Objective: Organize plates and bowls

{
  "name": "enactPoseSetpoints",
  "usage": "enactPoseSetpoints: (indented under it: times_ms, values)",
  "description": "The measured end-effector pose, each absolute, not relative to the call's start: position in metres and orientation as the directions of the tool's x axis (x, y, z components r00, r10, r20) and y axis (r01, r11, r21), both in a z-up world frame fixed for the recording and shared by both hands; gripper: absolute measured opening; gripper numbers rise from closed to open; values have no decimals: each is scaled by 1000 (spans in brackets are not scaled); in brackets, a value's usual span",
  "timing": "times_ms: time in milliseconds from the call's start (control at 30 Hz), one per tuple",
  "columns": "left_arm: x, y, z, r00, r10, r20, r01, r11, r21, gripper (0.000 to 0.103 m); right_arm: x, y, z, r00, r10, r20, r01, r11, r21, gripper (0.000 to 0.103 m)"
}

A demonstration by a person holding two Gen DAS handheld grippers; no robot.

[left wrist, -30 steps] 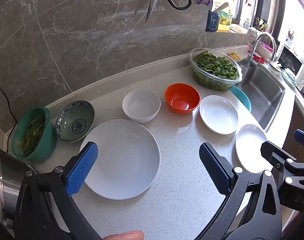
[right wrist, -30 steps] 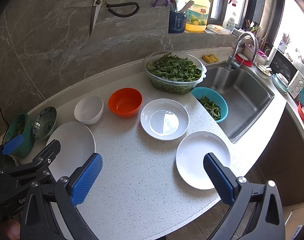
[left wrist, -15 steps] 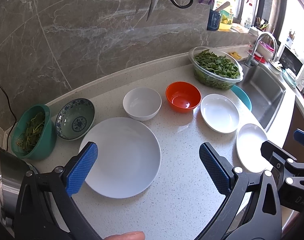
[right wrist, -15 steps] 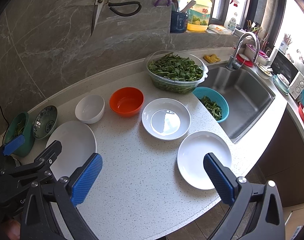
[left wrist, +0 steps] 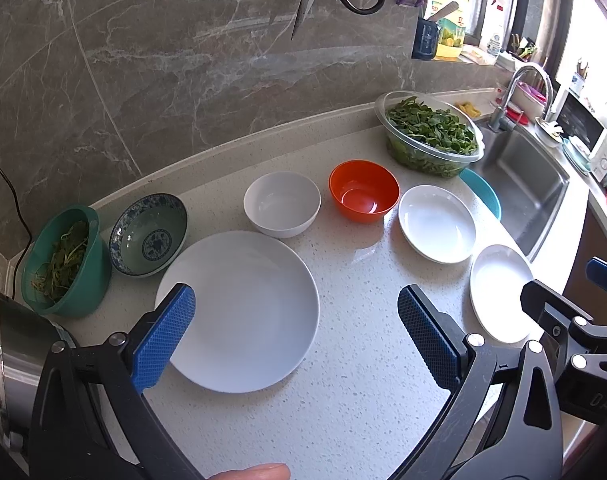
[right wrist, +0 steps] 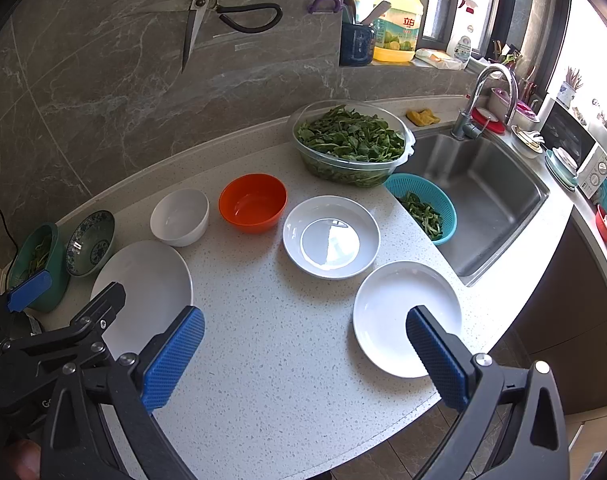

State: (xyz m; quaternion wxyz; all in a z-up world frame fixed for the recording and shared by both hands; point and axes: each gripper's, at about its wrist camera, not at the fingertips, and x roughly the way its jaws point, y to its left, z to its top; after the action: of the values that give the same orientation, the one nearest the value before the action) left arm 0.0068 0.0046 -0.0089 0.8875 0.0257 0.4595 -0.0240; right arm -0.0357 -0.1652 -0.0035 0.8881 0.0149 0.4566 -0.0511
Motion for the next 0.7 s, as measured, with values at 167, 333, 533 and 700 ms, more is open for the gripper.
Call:
enactPoseSetpoints:
  times_ms: [167, 333, 533, 700]
  values:
    - [6, 4, -9, 577, -18, -817, 67, 997, 26, 103, -36, -165, -4, 578, -77, -812, 104, 994, -20, 103]
    - [5, 6, -9, 577, -19, -816, 68, 997, 24, 103, -36, -164, -4, 579, -77, -812, 104, 994, -20, 103]
    - [3, 6, -9, 576, -20, -817, 67, 997, 23, 103, -36, -163, -4, 578, -78, -812, 104, 994, -21, 103]
    - [2, 7, -9, 575, -19, -818, 66, 998, 22, 103, -37, -163, -5, 578, -78, -812, 103, 994, -22, 103]
